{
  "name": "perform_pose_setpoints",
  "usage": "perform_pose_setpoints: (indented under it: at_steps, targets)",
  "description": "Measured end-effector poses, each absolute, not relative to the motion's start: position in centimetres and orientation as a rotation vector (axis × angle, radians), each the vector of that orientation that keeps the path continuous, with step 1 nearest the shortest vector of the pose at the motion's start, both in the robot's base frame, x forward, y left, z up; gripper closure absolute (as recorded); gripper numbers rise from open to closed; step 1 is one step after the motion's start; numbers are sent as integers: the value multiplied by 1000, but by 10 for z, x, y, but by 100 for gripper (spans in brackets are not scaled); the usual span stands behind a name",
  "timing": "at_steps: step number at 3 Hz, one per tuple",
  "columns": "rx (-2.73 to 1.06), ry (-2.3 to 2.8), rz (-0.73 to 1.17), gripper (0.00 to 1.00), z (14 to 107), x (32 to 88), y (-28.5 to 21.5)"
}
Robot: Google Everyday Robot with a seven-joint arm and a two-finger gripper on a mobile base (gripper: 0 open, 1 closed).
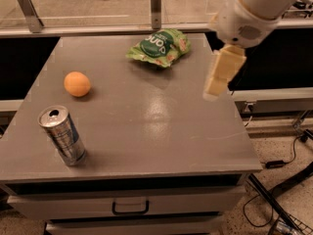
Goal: Move orange near redbull can
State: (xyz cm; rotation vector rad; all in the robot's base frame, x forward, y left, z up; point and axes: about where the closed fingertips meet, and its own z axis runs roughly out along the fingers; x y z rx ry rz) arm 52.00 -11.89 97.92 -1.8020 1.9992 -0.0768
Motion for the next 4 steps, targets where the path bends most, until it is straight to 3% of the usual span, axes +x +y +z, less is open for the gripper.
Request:
perform_pose_setpoints:
  at_steps: [2,3,4]
  targets:
    - [-1888,1864,62,0,964,570,-30]
    - [-1933,1805,152,0,940,602,42]
    - [-1950,1788,174,0,929,612,69]
